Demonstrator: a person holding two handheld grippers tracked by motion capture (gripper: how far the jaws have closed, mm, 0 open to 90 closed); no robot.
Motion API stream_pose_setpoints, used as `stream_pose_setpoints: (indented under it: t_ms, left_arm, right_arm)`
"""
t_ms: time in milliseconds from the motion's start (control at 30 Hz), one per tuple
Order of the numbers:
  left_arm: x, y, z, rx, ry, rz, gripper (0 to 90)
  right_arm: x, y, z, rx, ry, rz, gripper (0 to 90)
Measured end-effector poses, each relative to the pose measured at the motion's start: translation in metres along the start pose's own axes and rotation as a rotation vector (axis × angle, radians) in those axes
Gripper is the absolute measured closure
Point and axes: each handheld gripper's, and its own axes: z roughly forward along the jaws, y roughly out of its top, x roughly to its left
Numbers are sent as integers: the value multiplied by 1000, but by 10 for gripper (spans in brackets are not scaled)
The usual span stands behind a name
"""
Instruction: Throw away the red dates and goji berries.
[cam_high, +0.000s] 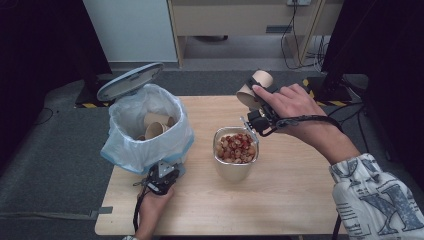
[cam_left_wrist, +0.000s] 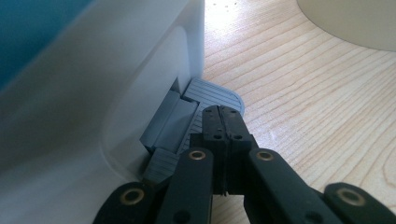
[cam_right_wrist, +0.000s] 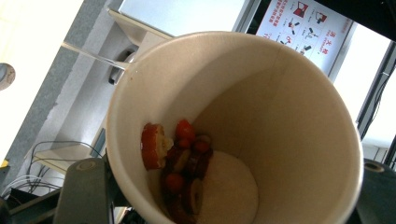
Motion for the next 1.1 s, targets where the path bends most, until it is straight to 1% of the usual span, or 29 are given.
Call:
stream_pose_setpoints:
  t_ms: [133, 233, 267, 333, 367, 433, 533, 600, 633, 700, 733, 833, 1067, 1100]
  left_arm:
    - [0, 0, 0, -1, 0, -1, 893]
    - [0, 0, 0, -1, 1, 0, 893]
    - [0, 0, 0, 0, 0, 1, 894]
    - [0, 0, 0, -2, 1, 1, 893]
    - [0, 0, 0, -2, 0, 0, 893]
    - [0, 0, 0, -2, 1, 0, 893]
    - [0, 0, 0, -2, 0, 1, 893]
    - [0, 0, 0, -1, 2, 3, 893]
    - [0, 0, 0, -1, 1, 3, 893]
    - [0, 0, 0, -1, 1, 3, 893]
    - [0, 0, 0, -2, 0, 1, 893]
    - [0, 0, 0, -1, 1, 3, 893]
    - [0, 0, 0, -1, 2, 5, 893]
    - [0, 0, 0, -1, 2, 6, 893]
  right_arm:
    - [-1, -1, 1, 3, -5, 13, 322]
    - [2, 4, 1, -7, 5, -21, 322]
    - [2, 5, 1, -8, 5, -25, 322]
    - [1, 3, 1, -2, -2, -7, 322]
    - [-1, 2, 1, 0, -11, 11, 322]
    - [-2, 2, 2, 1, -11, 29, 322]
    - [2, 5, 3, -5, -1, 9, 322]
    - [4, 7, 4, -5, 2, 13, 322]
    - [3, 7, 4, -8, -1, 6, 322]
    - [4, 7, 4, -5, -2, 13, 322]
    - [4, 6, 4, -3, -4, 3, 322]
    - [5, 6, 3, -2, 1, -1, 322]
    - [8, 3, 3, -11, 20, 36, 322]
    - [9, 3, 4, -15, 27, 51, 322]
